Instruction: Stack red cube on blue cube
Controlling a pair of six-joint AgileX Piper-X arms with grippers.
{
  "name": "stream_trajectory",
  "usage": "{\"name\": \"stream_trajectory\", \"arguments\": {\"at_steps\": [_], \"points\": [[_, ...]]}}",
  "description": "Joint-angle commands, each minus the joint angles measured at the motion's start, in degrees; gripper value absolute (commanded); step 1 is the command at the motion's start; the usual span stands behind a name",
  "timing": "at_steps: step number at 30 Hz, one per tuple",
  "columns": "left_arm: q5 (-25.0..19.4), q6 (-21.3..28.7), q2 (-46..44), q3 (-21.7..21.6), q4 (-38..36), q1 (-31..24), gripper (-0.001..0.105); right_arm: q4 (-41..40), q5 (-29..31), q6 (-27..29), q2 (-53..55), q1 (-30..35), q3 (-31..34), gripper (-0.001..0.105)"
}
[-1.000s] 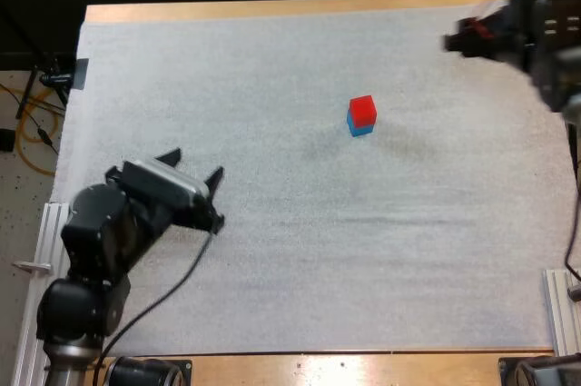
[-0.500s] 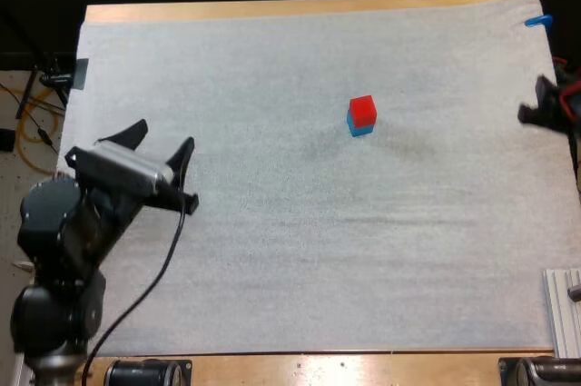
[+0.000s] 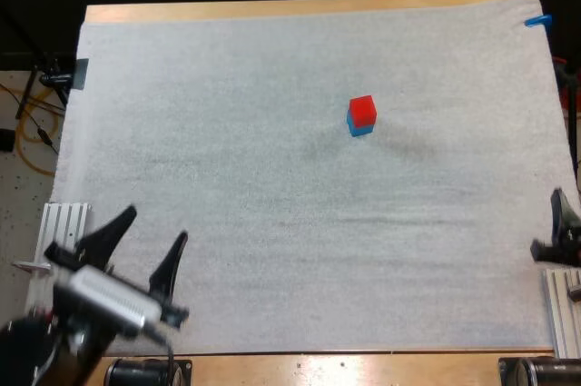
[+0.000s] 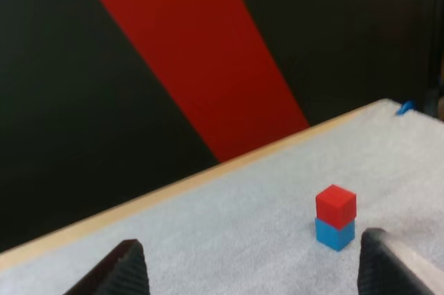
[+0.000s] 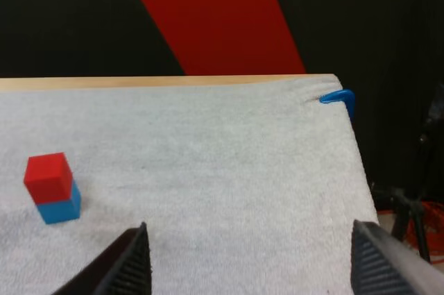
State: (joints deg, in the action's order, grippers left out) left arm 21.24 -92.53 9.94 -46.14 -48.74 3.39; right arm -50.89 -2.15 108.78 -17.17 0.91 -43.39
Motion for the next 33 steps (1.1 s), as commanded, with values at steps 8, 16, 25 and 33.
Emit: {"name": "stream_trajectory", "arguments": {"at_steps": [8, 16, 25, 33], "points": [[-6.14, 0.22, -11.88, 0.07, -14.2, 0.23, 0.063, -8.82, -0.76, 0.34, 13.07, -0.06, 2.87, 0.059], [-9.39, 0.22, -18.42, -1.11, -24.3, -0.07, 0.063, -18.45, -0.09, 0.47, 20.07, -0.06, 2.36, 0.059], [-9.45, 1.67, -18.73, 1.89, -22.94, -0.05, 0.063, -14.43, -1.15, 0.49, 20.18, -0.06, 4.81, 0.059], [-9.45, 1.67, -18.73, 9.76, -12.53, -0.05, 0.063, -9.24, -2.04, 0.37, 20.14, -0.06, 8.43, 0.059]]}}
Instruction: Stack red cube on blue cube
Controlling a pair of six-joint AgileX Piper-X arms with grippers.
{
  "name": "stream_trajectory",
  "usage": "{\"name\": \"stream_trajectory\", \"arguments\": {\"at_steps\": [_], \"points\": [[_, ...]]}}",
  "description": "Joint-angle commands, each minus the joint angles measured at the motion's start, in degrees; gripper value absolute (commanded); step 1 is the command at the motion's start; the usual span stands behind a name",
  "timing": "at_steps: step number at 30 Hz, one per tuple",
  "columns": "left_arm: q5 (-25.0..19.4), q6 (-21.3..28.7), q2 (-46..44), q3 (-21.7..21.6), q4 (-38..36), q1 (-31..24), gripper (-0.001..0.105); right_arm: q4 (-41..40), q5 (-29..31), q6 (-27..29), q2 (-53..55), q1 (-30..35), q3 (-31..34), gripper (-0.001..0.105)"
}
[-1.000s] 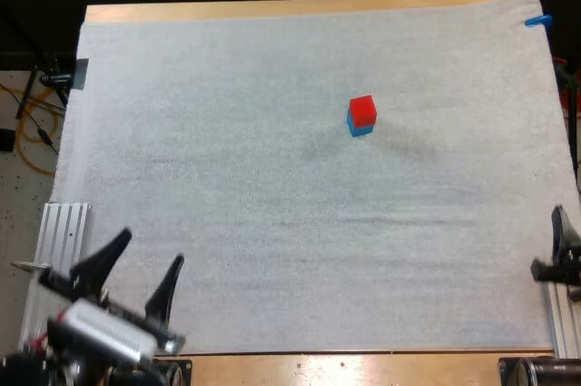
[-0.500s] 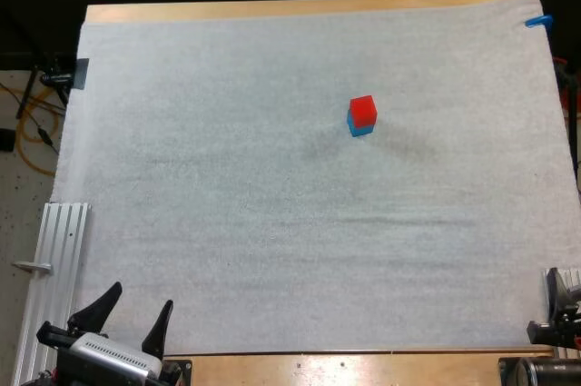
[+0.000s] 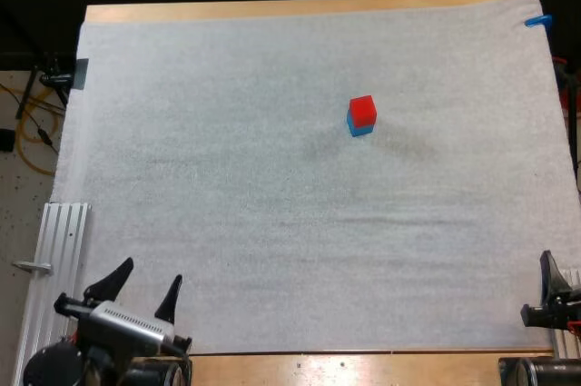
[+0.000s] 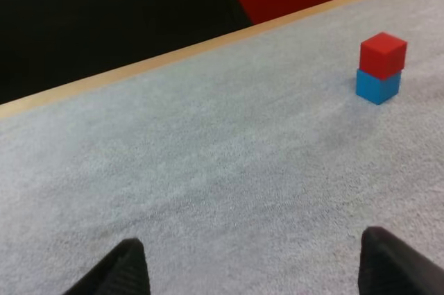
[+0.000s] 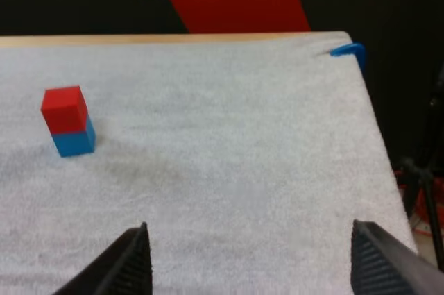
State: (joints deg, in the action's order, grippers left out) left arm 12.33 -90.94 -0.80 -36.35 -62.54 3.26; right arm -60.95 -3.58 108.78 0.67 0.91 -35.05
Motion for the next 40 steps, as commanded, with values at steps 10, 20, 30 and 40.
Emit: {"name": "stream_trajectory", "arguments": {"at_steps": [10, 20, 30, 40], "points": [[-0.54, -0.07, -7.89, 6.83, 4.19, 0.07, 0.063, 0.82, -0.6, 0.37, 2.31, -0.06, 4.33, 0.059], [-0.54, -0.07, -7.89, 6.81, 4.17, 0.07, 0.063, 1.15, -0.1, 0.37, 2.31, -0.06, 4.53, 0.059], [-0.54, -0.07, -7.89, 6.81, 4.17, 0.07, 0.063, 1.15, -0.1, 0.37, 2.31, -0.06, 4.53, 0.059], [-0.54, -0.07, -7.89, 6.81, 4.17, 0.07, 0.063, 1.15, -0.1, 0.37, 2.31, -0.06, 4.53, 0.059]]}}
